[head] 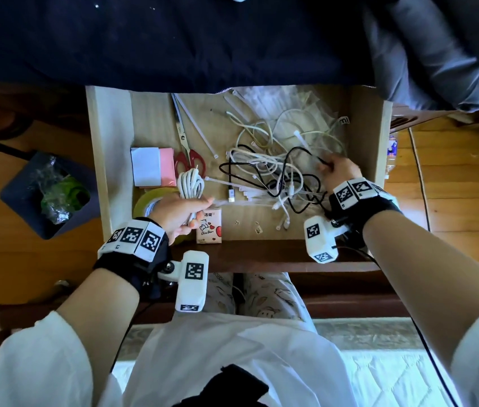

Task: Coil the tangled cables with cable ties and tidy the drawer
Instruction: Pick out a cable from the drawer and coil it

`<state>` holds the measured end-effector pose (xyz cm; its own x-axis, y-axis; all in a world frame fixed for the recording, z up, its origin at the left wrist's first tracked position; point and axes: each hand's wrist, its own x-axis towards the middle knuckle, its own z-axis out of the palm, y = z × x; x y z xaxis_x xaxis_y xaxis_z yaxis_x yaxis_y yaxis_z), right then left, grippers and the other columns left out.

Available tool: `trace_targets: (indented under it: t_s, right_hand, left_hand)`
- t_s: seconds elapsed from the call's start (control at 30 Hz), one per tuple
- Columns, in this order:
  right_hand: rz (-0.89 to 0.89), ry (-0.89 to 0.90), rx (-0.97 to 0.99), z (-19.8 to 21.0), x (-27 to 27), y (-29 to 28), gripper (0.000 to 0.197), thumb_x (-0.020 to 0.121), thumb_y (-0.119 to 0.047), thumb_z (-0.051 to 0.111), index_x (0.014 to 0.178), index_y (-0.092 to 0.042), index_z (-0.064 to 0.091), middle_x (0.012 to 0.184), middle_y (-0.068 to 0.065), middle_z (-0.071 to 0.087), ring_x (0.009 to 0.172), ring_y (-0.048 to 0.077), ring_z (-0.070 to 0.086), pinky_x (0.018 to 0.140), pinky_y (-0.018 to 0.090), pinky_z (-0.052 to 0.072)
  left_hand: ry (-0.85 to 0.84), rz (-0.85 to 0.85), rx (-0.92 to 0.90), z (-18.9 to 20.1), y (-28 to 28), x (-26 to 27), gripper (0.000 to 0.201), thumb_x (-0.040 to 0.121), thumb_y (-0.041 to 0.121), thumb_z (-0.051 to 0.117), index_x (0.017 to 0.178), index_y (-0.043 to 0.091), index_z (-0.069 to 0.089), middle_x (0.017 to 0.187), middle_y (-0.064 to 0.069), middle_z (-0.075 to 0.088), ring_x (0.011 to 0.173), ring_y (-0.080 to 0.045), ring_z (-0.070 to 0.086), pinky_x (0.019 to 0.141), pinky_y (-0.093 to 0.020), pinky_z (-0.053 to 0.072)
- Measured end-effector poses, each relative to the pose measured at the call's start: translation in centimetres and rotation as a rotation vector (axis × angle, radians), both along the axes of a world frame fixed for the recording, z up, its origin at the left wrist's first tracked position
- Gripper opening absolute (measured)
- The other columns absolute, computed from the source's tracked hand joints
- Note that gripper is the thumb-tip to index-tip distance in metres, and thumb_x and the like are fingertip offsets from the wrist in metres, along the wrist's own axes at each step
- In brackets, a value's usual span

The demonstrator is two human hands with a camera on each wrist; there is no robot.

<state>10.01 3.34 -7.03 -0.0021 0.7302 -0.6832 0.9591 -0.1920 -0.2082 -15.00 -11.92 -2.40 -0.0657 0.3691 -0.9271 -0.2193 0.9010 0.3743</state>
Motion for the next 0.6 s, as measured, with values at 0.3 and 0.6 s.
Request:
trace_targets:
  t_s: [0.3,0.6]
  right_hand:
    - [-0.078,0.089,-0.022,-1.4,0.3,-3.3,0.038,0.09,-0.017,0.054,0.128,-0.015,0.048,0.111,0.009,0.047,0.1,0.031,0.049,0.089,0.031,0.039]
    - [0.196,0.128,-0.335,-2.5,-1.4,-6.8,0.047,0.087,-0.015,0.061,0.132,-0.013,0.049,0.118,0.015,0.061,0.106,0.03,0.057,0.086,0.033,0.046]
  left_hand:
    - [0.081,0.118,0.046,0.5,-0.9,-1.0,0.021,0.093,0.014,0.057,0.074,0.011,0.049,0.056,-0.002,0.041,0.032,-0.005,0.035,0.025,-0.013,0.021]
    - [0.106,0.087,0.031,0.7,-2.1,-1.6,0.021,0.091,0.014,0.061,0.074,0.011,0.05,0.055,-0.002,0.042,0.035,-0.009,0.032,0.026,-0.014,0.022]
